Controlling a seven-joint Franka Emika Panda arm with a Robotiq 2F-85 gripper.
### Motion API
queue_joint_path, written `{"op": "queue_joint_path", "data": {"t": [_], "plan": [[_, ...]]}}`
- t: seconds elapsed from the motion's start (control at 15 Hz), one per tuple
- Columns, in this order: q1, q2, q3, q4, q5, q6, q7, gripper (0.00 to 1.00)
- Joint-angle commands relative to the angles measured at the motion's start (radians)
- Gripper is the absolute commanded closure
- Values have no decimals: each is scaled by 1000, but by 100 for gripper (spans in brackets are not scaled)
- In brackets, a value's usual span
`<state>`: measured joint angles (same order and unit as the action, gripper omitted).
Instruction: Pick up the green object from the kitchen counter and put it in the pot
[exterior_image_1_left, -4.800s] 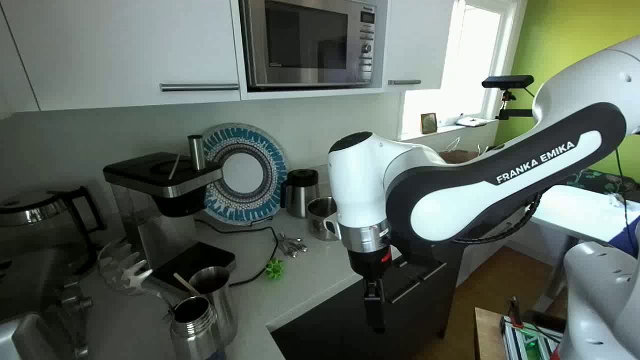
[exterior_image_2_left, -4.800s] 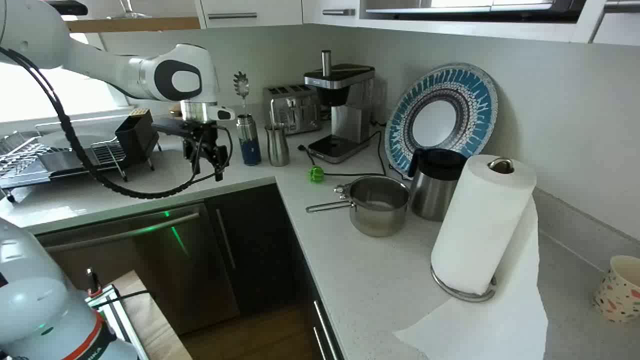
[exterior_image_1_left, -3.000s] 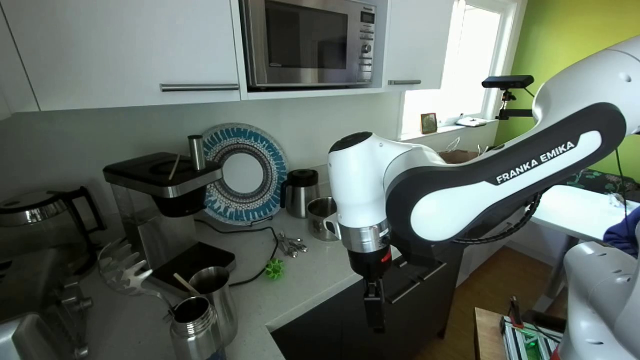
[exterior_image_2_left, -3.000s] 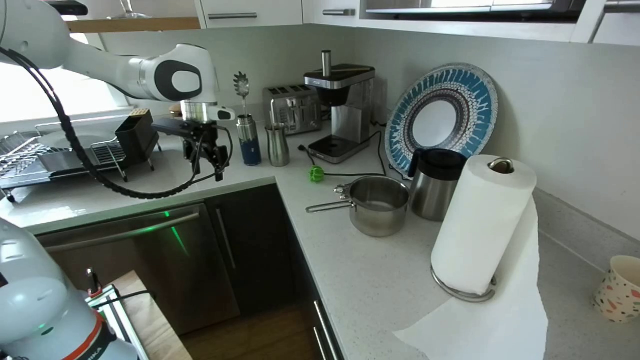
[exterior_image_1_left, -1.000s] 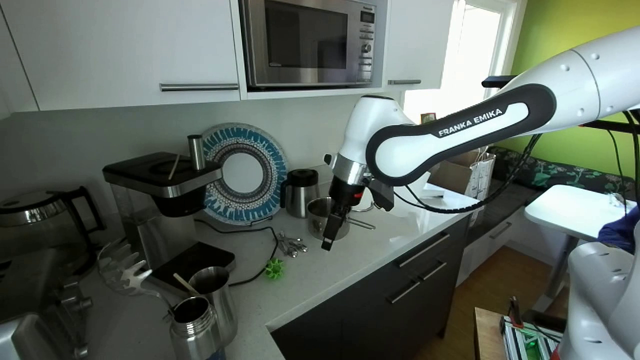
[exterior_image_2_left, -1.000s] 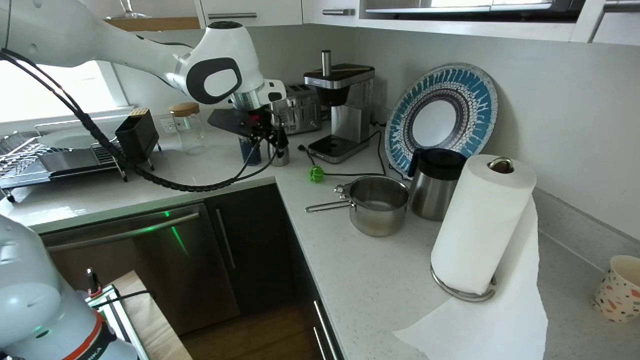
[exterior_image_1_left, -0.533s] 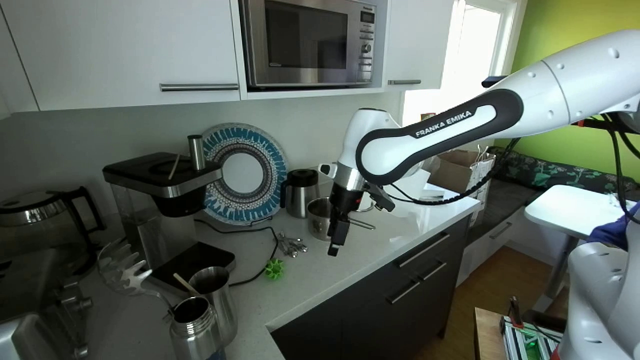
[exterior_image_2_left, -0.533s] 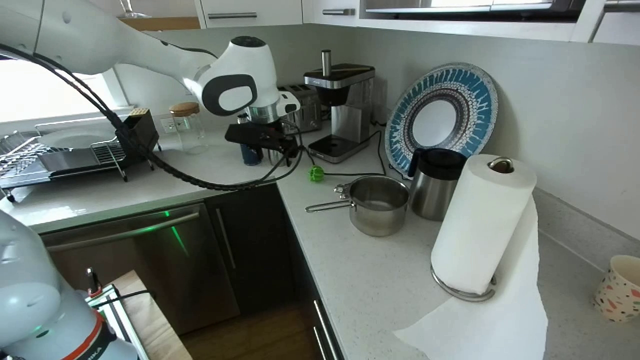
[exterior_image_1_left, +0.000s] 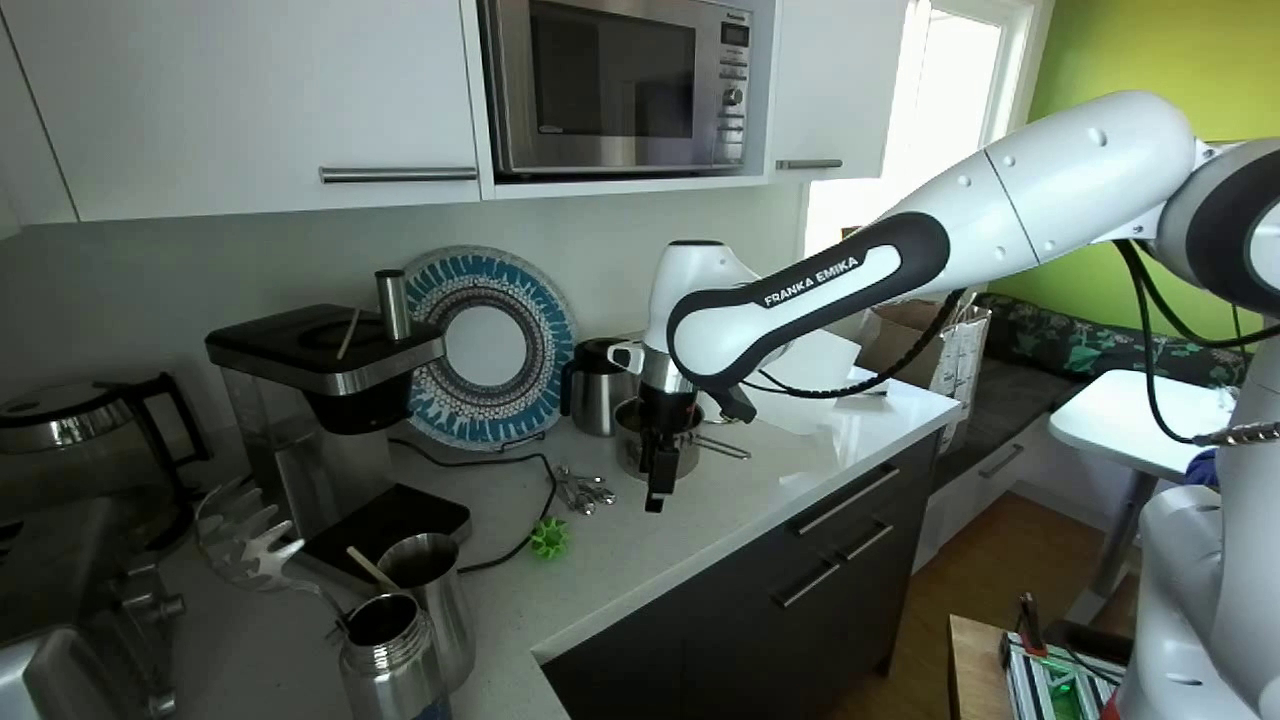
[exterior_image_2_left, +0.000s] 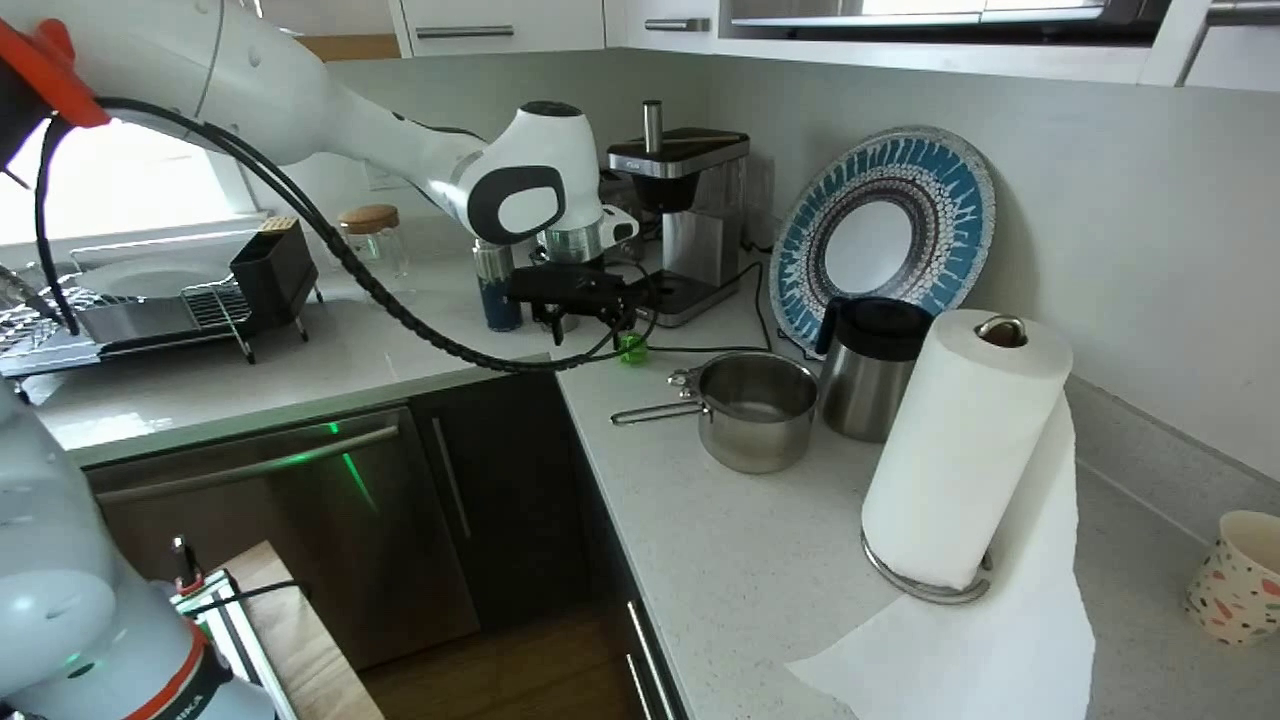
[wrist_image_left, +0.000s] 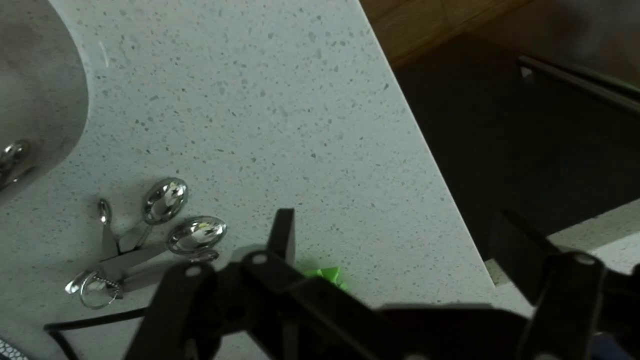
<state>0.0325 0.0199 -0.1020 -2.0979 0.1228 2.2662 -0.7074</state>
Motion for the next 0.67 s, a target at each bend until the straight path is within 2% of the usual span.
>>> {"op": "queue_joint_path", "data": {"t": [0.0,0.13,0.4,0.6], "plan": [[-27,1,28,3,-2,-2,2,0],[-33,32,31,12,-9,39,-85,0],[-61,114,46,57,113,89,-310,0],[-83,177,58,113,88,110,-362,0]]}}
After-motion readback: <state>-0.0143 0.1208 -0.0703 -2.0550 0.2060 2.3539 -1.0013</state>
